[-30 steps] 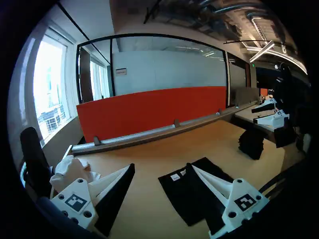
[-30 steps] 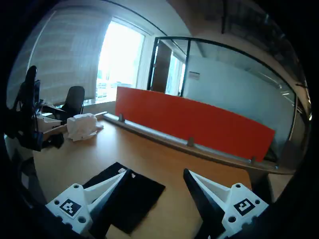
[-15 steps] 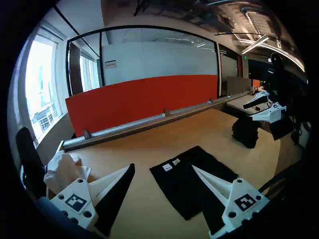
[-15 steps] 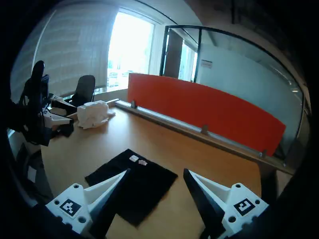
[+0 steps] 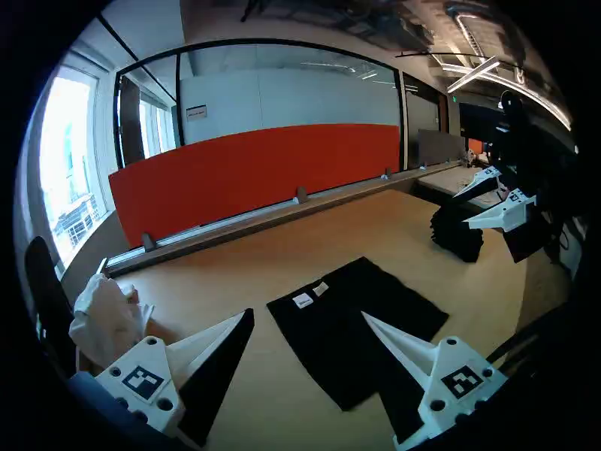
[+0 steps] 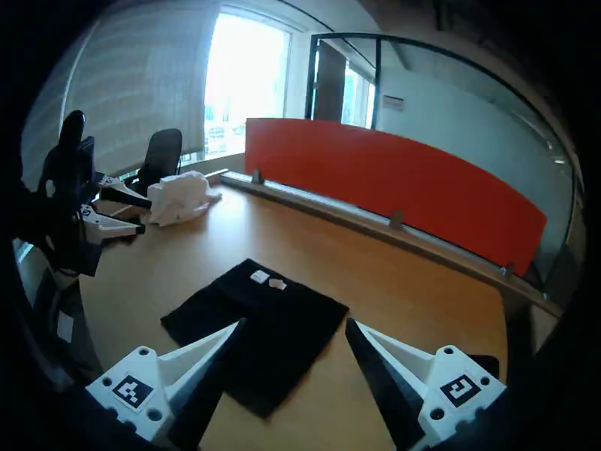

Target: Fold towel

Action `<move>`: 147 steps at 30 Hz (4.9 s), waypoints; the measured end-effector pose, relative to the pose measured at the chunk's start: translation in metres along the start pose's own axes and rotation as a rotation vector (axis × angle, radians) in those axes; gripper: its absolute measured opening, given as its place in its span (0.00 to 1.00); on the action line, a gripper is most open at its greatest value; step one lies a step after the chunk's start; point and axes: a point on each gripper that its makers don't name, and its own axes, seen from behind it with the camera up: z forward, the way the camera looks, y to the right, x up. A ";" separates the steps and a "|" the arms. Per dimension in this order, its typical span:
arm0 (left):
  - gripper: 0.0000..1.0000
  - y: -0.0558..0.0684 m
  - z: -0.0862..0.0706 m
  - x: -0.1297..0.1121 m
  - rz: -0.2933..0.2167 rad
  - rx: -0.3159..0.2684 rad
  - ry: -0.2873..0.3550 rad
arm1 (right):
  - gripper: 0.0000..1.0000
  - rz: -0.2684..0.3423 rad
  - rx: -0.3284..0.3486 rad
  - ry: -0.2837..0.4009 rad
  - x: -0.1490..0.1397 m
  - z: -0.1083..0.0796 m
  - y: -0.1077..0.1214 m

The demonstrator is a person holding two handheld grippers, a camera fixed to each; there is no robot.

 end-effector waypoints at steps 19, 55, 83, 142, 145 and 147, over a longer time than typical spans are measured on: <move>0.95 0.024 0.031 -0.079 0.015 -0.049 -0.115 | 1.00 -0.027 0.038 -0.107 -0.078 0.037 -0.021; 0.94 0.068 0.059 -0.190 0.025 -0.163 -0.334 | 1.00 -0.027 0.100 -0.324 -0.199 0.068 -0.045; 0.95 0.078 0.060 -0.215 0.039 -0.191 -0.414 | 0.98 -0.041 0.130 -0.370 -0.220 0.066 -0.046; 0.17 0.087 0.056 -0.217 0.014 -0.148 -0.475 | 0.14 0.027 0.170 -0.380 -0.218 0.061 -0.057; 0.17 0.086 0.055 -0.216 0.001 -0.148 -0.477 | 0.14 0.028 0.171 -0.376 -0.217 0.060 -0.058; 0.17 0.086 0.055 -0.216 -0.008 -0.148 -0.480 | 0.14 0.029 0.172 -0.373 -0.216 0.059 -0.059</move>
